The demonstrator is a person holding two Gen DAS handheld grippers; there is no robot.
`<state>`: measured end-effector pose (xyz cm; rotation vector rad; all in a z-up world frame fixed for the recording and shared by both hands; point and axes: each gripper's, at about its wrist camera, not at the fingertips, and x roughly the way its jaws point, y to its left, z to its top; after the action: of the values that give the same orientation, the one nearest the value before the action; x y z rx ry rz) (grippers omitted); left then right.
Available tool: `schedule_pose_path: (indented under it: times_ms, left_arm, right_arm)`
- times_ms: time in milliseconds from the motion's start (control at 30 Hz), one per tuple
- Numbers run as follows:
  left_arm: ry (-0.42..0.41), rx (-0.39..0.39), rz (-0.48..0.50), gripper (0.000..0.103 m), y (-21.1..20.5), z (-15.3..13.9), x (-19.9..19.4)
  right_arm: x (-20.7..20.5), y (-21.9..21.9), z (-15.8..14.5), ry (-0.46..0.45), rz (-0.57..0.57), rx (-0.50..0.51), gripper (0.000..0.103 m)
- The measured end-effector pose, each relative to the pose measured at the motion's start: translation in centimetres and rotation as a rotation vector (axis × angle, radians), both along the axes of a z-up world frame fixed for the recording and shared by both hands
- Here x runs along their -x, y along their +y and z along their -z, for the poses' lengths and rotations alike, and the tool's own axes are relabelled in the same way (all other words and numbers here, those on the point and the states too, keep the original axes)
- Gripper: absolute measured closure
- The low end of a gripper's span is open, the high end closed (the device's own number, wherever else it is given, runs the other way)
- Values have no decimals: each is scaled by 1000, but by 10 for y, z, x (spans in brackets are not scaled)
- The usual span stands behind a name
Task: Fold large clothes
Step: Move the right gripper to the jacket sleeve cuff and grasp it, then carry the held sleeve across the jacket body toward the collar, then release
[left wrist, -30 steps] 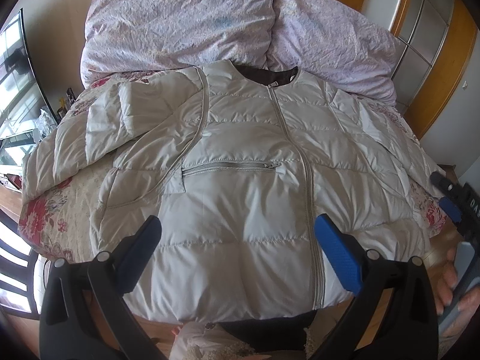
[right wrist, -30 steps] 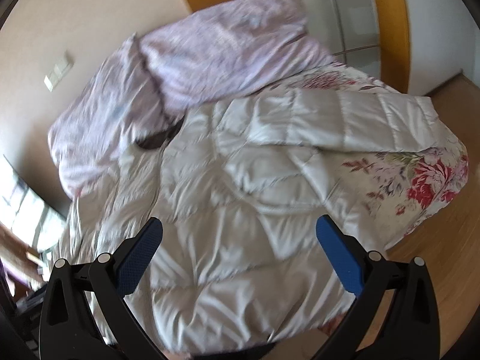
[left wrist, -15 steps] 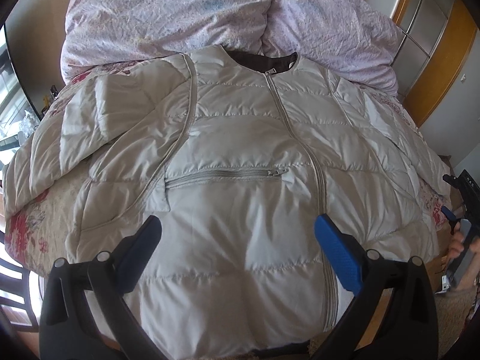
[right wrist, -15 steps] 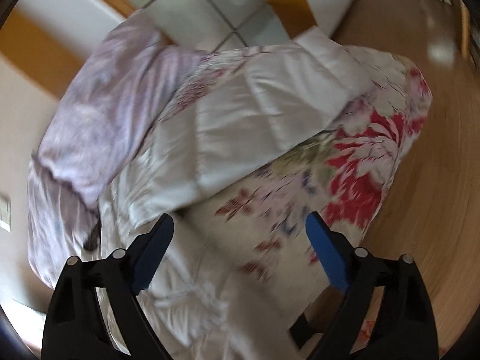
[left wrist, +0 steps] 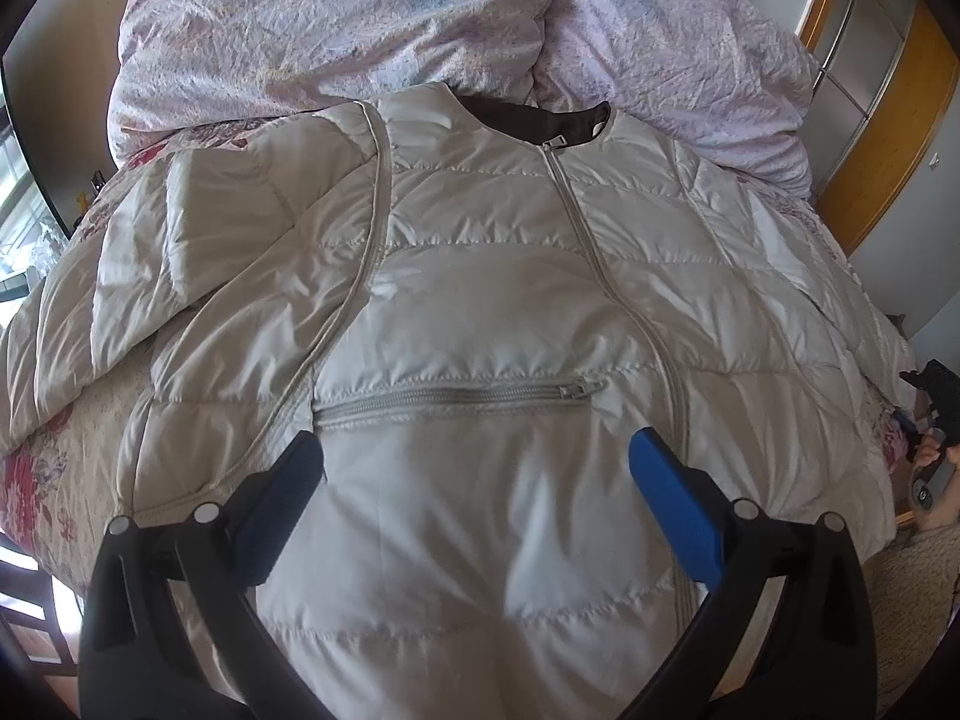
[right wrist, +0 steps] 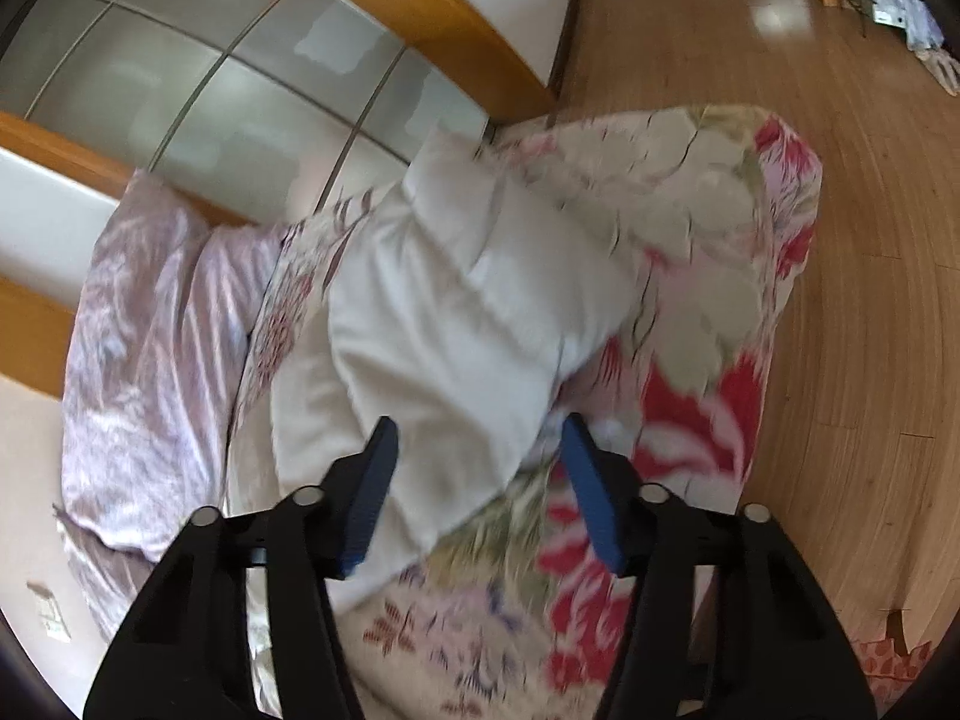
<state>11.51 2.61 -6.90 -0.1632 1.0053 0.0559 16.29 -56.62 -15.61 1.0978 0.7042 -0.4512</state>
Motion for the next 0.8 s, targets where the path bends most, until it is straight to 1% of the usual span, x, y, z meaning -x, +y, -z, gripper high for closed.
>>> schedule_pose_path:
  times_ms: [67,133,167,267,333,400,467,567,633,700,767,800]
  left_arm:
    - [0,-9,-5,2,1,2,-3]
    - [-4,-19,-14,2,2,4,-5]
    - [-7,-25,-20,2,4,5,-6]
    - [-18,-57,-46,2,8,6,-9]
    - [-15,-70,-52,2,10,8,-11]
    - [-12,-66,-51,2,12,9,-12]
    - [-13,-64,-50,2,14,10,-13]
    - [-20,-68,-54,2,16,10,-12]
    - [-28,-69,-61,2,20,9,-10]
    - [-32,-64,-69,2,24,8,-8]
    - [-29,-39,-76,2,30,8,-5]
    - [-26,-14,-78,2,34,9,-5]
  right_arm:
    - [-4,-3,0,33,2,33,74]
    - [-6,-9,-1,48,2,59,84]
    - [-8,-9,-5,41,-3,82,88]
    - [-15,0,-25,39,-26,185,93]
    - [-22,12,-48,19,-53,282,94]
    - [-30,28,-73,-23,-99,365,95]
    - [-39,52,-100,-82,-170,435,95]
    - [-56,88,-129,-153,-279,494,95]
    - [-66,123,-148,-210,-377,531,95]
    - [-74,159,-162,-268,-482,539,95]
    - [-78,197,-172,-322,-598,529,95]
    - [-81,210,-175,-339,-637,524,95]
